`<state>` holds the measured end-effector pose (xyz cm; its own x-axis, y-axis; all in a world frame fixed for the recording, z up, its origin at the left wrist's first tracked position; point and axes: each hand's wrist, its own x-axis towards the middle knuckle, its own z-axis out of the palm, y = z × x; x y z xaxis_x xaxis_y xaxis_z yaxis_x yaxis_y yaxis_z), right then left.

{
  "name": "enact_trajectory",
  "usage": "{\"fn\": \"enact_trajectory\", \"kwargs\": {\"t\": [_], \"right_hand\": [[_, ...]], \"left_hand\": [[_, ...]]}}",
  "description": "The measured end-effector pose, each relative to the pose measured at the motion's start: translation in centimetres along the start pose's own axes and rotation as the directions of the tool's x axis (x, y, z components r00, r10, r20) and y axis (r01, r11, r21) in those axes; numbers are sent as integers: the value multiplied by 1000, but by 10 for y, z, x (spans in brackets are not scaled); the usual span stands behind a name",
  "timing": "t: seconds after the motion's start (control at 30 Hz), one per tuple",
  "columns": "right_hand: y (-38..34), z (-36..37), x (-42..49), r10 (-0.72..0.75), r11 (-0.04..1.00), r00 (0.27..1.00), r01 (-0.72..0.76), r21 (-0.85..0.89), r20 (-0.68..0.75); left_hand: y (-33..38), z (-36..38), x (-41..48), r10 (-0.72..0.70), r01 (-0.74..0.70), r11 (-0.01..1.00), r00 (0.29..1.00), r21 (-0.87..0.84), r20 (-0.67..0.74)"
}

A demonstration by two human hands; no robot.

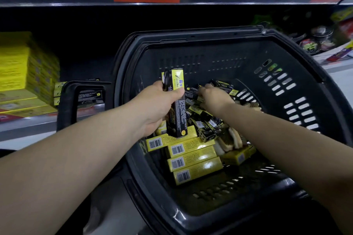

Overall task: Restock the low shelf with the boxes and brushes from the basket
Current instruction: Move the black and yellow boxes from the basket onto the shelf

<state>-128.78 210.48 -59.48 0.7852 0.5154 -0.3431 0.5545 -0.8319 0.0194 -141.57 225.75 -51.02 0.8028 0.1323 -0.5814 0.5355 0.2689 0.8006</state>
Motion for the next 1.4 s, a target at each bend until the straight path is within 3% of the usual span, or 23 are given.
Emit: {"fn": "enact_trajectory", "kwargs": {"t": [0.13,0.2,0.27,0.33,0.4,0.53,0.67,0.73,0.83,0.93,1.03,1.17,1.3,1.4], "right_hand": [[-2,-18,-7,30,992,997,-39,118,73],[-1,-32,-14,107,899,975,-178,401,194],[-6,-45,-30,70,572,938,-317,756,341],[-10,-55,-48,-74,199,913,-380,903,400],[-15,-64,-63,-229,56,901,-364,930,367],[-28,-74,-80,-357,202,908,-157,967,222],[-17,-85,-88,-506,361,846,32,932,167],[-15,-90,-87,-452,477,883,119,871,126],[-20,-93,-80,-222,613,974,179,769,-50],[-22,-91,-75,-80,702,984,167,692,-157],[-32,-89,-74,-29,791,978,148,594,-204],[-44,-84,-74,-68,790,987,143,596,-147],[-44,-83,-72,-50,638,994,105,763,-94],[-47,-82,-69,54,555,992,64,830,-113]], "left_hand": [[-1,3,-3,-20,20,1000,1000,-6,-22],[-2,2,-3,-23,23,1000,999,-18,-35],[-2,-1,-2,-15,14,1000,998,-25,-65],[-1,-3,-3,2,-5,1000,996,-29,-86],[1,-4,-5,28,-31,999,996,-30,-88],[5,-3,-10,64,-67,996,995,-50,-76],[10,-5,-14,49,-54,991,998,-126,-40],[13,-6,-16,51,-55,985,998,-166,-28],[14,-5,-17,53,-56,978,998,-202,-20],[13,-4,-16,55,-66,969,997,-236,-54],[11,-2,-15,71,-84,966,996,-243,-59],[6,2,-14,70,-74,976,997,-205,-26],[5,2,-14,61,-56,984,998,-169,20],[4,2,-14,47,-32,987,995,-159,86]]}}
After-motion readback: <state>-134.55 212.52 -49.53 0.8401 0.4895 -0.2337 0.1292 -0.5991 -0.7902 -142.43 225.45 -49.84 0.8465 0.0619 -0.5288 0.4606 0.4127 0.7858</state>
